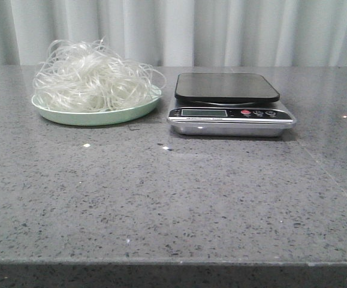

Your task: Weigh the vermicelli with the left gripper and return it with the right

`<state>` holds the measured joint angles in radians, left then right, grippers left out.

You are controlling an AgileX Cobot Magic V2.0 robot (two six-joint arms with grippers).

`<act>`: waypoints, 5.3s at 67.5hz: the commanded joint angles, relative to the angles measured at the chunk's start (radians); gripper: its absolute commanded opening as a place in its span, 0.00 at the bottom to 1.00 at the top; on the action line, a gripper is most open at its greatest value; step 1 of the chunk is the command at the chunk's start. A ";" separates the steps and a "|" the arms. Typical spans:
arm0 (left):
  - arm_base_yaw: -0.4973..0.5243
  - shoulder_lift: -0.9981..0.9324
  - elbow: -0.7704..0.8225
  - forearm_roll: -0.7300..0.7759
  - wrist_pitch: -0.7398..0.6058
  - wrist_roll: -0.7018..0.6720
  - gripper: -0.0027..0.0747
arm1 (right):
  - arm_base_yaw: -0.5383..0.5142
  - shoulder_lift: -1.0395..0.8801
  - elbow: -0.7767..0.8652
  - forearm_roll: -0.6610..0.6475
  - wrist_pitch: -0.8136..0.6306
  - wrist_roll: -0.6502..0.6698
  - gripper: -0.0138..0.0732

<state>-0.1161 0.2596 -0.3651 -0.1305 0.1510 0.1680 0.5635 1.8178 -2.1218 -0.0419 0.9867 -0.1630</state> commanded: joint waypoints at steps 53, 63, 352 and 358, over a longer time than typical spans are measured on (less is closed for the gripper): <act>0.002 0.009 -0.026 -0.010 -0.075 -0.012 0.21 | -0.479 -0.612 0.956 0.126 -0.406 0.077 0.33; 0.002 0.009 -0.026 -0.010 -0.075 -0.012 0.21 | -0.479 -0.792 1.194 0.126 -0.555 0.077 0.33; 0.132 -0.283 0.375 0.023 -0.078 -0.012 0.21 | -0.589 -1.845 2.142 0.151 -1.046 0.070 0.33; 0.132 -0.283 0.375 0.023 -0.078 -0.012 0.21 | -0.589 -1.845 2.142 0.151 -1.045 0.070 0.33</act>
<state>0.0145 -0.0034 0.0031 -0.0979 0.1488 0.1680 -0.0197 -0.0098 0.0274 0.1047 0.0136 -0.0839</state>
